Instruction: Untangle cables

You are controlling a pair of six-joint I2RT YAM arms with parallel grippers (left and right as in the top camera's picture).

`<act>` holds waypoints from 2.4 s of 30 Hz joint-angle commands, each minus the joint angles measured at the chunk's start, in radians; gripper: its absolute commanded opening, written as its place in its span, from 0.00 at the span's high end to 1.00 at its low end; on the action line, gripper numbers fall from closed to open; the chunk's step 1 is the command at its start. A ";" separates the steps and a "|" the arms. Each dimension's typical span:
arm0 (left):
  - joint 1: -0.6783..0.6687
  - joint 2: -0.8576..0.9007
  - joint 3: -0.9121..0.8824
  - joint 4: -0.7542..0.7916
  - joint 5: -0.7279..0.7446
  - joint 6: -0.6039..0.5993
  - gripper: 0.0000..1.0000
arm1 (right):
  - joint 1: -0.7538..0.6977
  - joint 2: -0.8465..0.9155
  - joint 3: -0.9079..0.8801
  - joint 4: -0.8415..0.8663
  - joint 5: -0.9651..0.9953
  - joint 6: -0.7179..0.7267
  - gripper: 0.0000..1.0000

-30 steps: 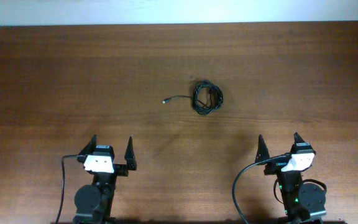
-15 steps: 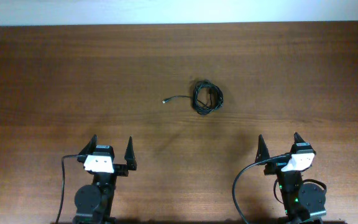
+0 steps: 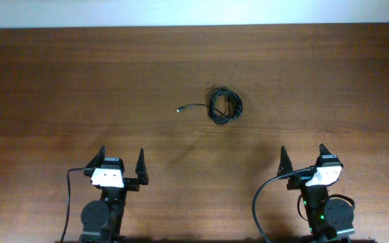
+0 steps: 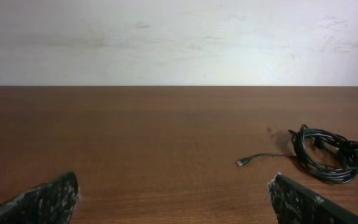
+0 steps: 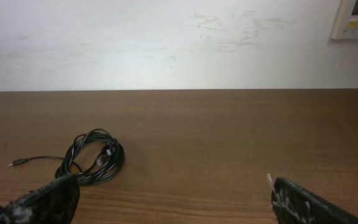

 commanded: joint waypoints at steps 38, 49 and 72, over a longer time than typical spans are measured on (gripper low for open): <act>0.005 -0.005 -0.002 -0.005 0.008 0.012 0.01 | 0.004 -0.011 -0.005 -0.007 0.016 -0.007 0.02; 0.005 -0.005 -0.002 -0.005 0.008 0.012 0.01 | 0.004 -0.011 -0.005 -0.007 0.016 -0.007 0.02; 0.003 -0.005 -0.001 0.061 0.064 0.011 0.01 | 0.004 -0.011 -0.005 -0.003 0.006 -0.007 0.02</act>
